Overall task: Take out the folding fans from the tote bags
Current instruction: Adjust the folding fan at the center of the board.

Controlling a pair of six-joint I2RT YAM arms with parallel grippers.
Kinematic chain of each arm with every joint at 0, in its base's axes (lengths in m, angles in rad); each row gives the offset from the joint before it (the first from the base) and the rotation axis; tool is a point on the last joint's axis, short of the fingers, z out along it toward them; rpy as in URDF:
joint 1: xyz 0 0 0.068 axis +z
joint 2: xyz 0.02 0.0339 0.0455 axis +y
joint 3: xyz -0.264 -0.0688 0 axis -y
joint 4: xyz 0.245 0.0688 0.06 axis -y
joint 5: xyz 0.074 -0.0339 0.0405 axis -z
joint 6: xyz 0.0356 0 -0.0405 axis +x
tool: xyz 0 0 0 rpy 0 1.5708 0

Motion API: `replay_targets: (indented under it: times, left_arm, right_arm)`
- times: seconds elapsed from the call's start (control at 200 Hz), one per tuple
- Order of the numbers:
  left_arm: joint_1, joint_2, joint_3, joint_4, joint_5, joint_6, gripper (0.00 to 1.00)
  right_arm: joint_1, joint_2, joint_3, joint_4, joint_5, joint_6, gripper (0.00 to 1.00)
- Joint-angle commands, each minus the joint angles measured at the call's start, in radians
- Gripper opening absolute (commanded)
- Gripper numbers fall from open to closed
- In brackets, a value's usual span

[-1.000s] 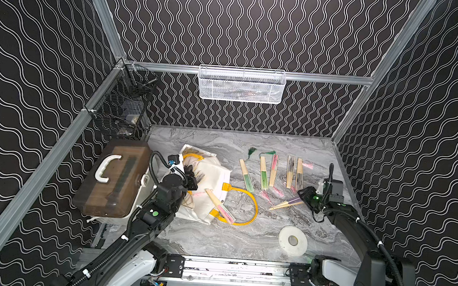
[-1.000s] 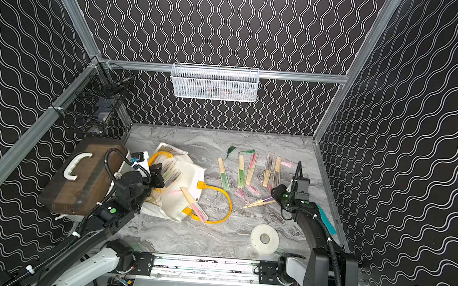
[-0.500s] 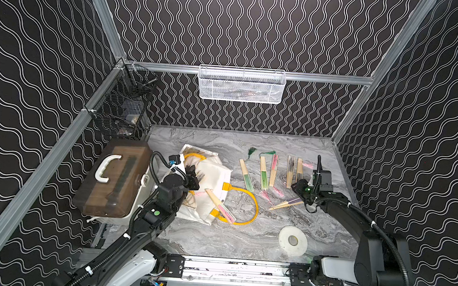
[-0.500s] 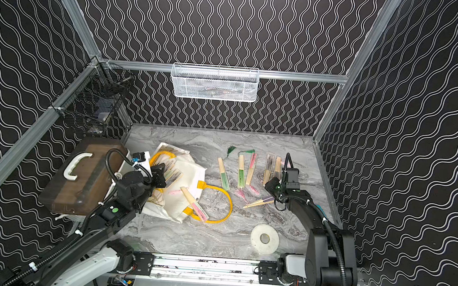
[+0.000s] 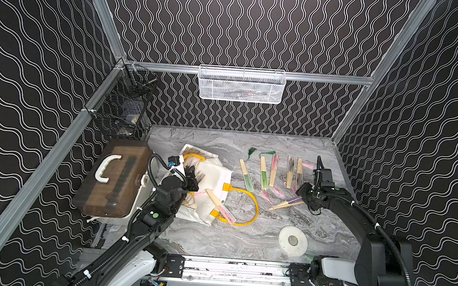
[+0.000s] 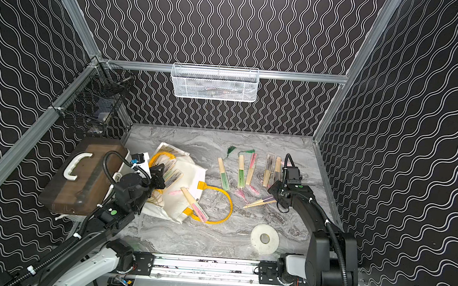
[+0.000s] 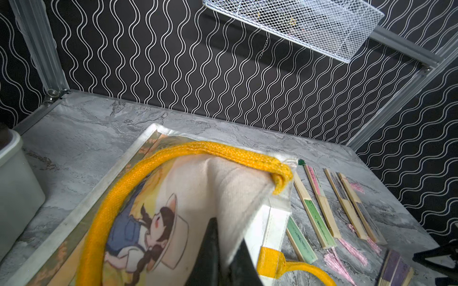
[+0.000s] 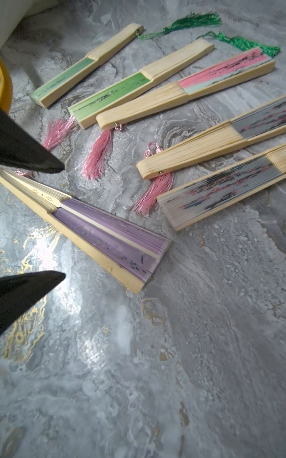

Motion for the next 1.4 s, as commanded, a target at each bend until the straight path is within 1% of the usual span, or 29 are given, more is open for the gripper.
replay_targets:
  times: [0.0,0.215,0.471,0.796,1.006,1.151,1.271,1.397]
  left_arm:
    - [0.001,0.000,0.002,0.071,0.014,0.004,0.00]
    - [0.001,0.004,0.001,0.074,0.020,0.001,0.00]
    - [0.001,0.010,0.003,0.078,0.019,0.002,0.00]
    - [0.001,0.016,0.006,0.086,0.026,-0.001,0.00]
    - [0.001,0.012,0.007,0.079,0.023,0.006,0.00]
    - [0.001,0.012,0.010,0.082,0.026,0.009,0.00]
    - [0.002,0.011,0.012,0.079,0.028,0.011,0.00]
    - [0.000,0.007,0.009,0.083,0.025,0.011,0.00]
  right_arm:
    - [-0.002,0.040,0.024,-0.035,-0.002,0.032,0.67]
    - [-0.009,0.110,0.020,0.007,-0.025,0.056,0.67]
    - [-0.009,0.177,0.029,0.019,-0.052,0.050,0.68]
    - [0.007,0.271,0.103,-0.046,-0.037,0.030,0.67]
    - [0.041,0.321,0.138,-0.102,0.003,0.023,0.66]
    - [0.044,0.360,0.140,-0.118,0.021,0.015,0.59]
    - [0.043,0.371,0.125,-0.122,0.022,0.014,0.48]
    - [0.043,0.359,0.104,-0.113,0.017,0.019,0.40]
